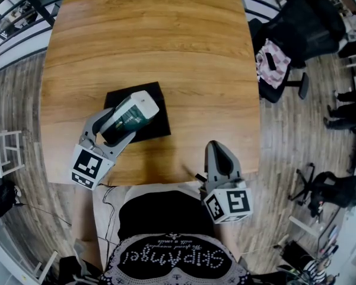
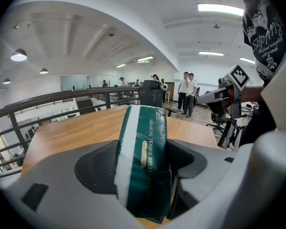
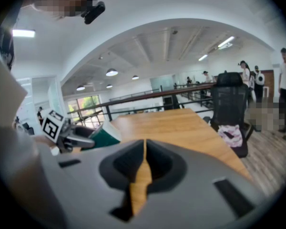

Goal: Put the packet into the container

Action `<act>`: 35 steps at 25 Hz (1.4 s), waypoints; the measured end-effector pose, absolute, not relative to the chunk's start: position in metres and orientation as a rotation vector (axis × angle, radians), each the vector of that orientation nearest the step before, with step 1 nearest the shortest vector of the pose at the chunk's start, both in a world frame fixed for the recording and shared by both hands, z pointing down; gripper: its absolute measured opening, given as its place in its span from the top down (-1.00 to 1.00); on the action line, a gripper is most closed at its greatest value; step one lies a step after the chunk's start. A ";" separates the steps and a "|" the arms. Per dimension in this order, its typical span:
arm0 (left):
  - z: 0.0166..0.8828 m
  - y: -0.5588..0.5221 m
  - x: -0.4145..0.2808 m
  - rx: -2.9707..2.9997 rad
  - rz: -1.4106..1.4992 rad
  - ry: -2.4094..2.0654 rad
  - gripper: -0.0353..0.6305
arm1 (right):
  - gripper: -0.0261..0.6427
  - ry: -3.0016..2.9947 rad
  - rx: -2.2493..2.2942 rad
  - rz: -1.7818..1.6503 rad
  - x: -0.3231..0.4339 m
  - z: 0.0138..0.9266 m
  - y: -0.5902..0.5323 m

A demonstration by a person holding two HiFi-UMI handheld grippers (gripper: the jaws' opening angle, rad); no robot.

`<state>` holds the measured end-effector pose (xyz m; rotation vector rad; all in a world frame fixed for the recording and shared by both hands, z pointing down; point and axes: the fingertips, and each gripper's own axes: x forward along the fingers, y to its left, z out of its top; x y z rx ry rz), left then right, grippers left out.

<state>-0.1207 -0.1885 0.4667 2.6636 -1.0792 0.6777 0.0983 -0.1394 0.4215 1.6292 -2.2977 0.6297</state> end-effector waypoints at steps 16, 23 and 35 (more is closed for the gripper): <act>0.496 -0.178 -0.108 2.689 0.832 -0.960 -0.14 | 0.81 -2.302 1.630 0.626 0.097 0.421 -0.140; 0.504 -0.178 -0.105 2.704 0.874 -0.909 -0.14 | 0.81 -2.298 1.634 0.622 0.097 0.421 -0.140; 0.527 -0.176 -0.100 2.677 1.004 -0.824 -0.14 | 0.81 -2.292 1.640 0.625 0.099 0.420 -0.141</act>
